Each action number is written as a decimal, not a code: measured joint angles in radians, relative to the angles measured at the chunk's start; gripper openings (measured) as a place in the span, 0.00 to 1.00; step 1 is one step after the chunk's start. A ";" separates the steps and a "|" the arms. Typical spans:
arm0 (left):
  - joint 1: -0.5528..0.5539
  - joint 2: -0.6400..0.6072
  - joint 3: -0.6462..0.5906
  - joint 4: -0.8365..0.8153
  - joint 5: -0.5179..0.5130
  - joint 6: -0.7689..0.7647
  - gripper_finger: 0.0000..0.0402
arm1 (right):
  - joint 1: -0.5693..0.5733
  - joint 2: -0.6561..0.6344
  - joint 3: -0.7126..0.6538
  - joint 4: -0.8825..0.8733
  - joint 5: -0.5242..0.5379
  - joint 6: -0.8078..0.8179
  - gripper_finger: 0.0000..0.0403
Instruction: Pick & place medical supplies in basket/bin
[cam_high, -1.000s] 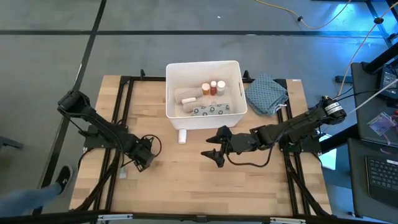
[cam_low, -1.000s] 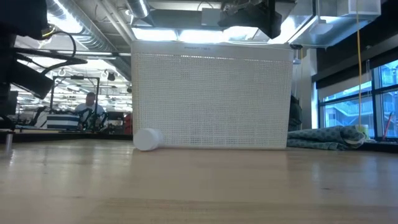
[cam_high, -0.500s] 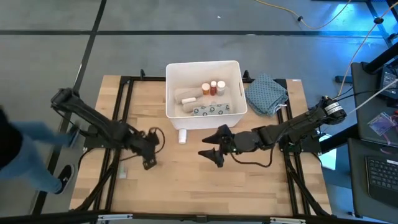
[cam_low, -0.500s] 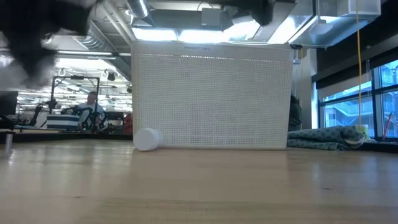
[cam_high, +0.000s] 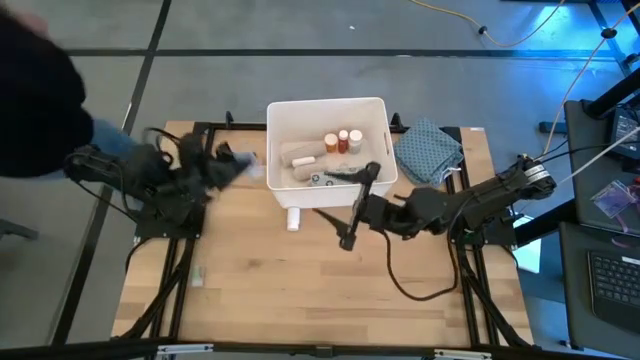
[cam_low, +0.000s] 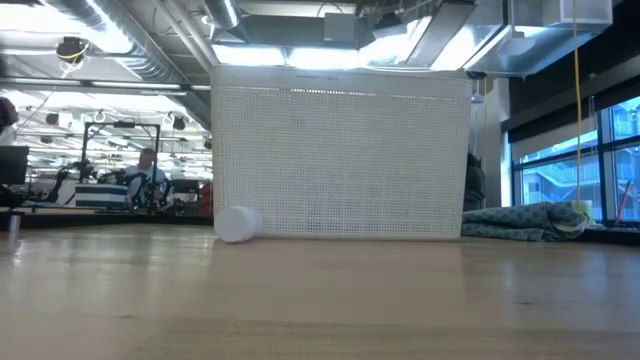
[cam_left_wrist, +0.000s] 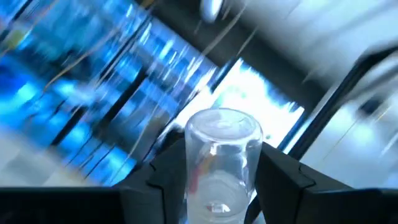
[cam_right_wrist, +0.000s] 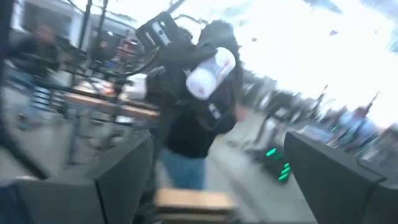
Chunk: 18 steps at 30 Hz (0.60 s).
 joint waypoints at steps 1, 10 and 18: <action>0.005 0.001 0.000 0.073 0.006 0.007 0.38 | -0.008 0.011 0.032 -0.001 0.002 -0.052 0.89; 0.028 0.165 0.000 0.403 -0.036 0.003 0.38 | -0.048 0.212 0.329 -0.004 0.077 -0.361 0.88; 0.036 0.271 -0.001 0.630 -0.031 0.025 0.38 | -0.048 0.348 0.537 -0.088 0.130 -0.405 0.79</action>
